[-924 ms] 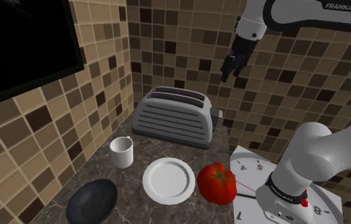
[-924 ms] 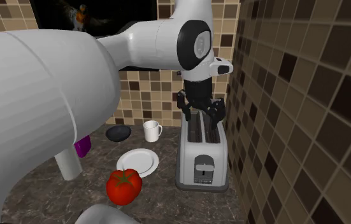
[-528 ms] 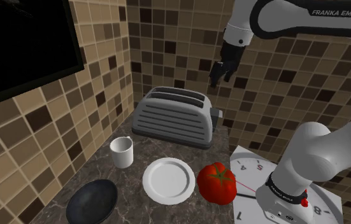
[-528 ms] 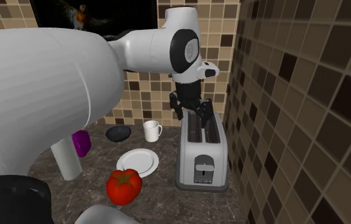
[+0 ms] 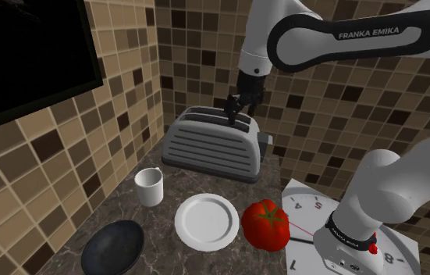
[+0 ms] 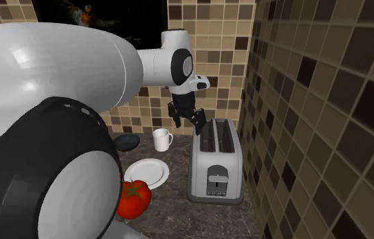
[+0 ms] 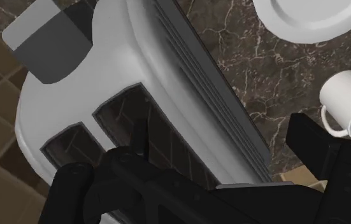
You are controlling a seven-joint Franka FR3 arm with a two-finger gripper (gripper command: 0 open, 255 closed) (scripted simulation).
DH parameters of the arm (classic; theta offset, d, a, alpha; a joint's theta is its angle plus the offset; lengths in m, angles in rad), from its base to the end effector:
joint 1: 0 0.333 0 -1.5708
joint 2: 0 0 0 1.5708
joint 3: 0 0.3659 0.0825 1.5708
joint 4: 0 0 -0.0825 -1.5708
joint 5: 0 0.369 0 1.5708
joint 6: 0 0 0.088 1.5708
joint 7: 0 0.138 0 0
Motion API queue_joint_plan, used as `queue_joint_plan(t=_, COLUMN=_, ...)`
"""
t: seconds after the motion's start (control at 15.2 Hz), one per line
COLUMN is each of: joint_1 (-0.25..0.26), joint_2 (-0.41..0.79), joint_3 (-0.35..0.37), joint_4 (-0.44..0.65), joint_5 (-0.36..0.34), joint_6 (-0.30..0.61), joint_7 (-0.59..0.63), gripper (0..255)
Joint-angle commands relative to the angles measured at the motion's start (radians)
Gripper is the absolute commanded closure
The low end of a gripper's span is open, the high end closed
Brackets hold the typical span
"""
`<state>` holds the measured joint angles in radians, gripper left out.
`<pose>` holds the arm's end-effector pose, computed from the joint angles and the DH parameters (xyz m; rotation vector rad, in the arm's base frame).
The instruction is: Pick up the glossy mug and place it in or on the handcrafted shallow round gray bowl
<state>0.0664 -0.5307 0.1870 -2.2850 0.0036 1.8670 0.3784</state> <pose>0.3539 0.1058 0.5730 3.0720 -0.2249 0.1964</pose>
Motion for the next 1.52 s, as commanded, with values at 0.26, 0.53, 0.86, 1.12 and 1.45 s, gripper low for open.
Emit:
queue_joint_plan(t=0.26, joint_1=0.014, joint_2=0.181, joint_3=0.097, joint_4=0.084, joint_5=-0.002, joint_6=0.073, joint_7=0.13, gripper=0)
queue_joint_plan(t=0.53, joint_1=0.023, joint_2=0.317, joint_3=0.157, joint_4=0.162, joint_5=-0.028, joint_6=0.112, joint_7=0.222, gripper=0)
queue_joint_plan(t=0.86, joint_1=0.045, joint_2=0.502, joint_3=0.217, joint_4=0.287, joint_5=-0.09, joint_6=0.139, joint_7=0.342, gripper=0)
queue_joint_plan(t=1.12, joint_1=0.08, joint_2=0.661, joint_3=0.245, joint_4=0.412, joint_5=-0.156, joint_6=0.14, joint_7=0.437, gripper=0)
queue_joint_plan(t=1.45, joint_1=0.151, joint_2=0.868, joint_3=0.252, joint_4=0.604, joint_5=-0.238, joint_6=0.113, joint_7=0.535, gripper=0)
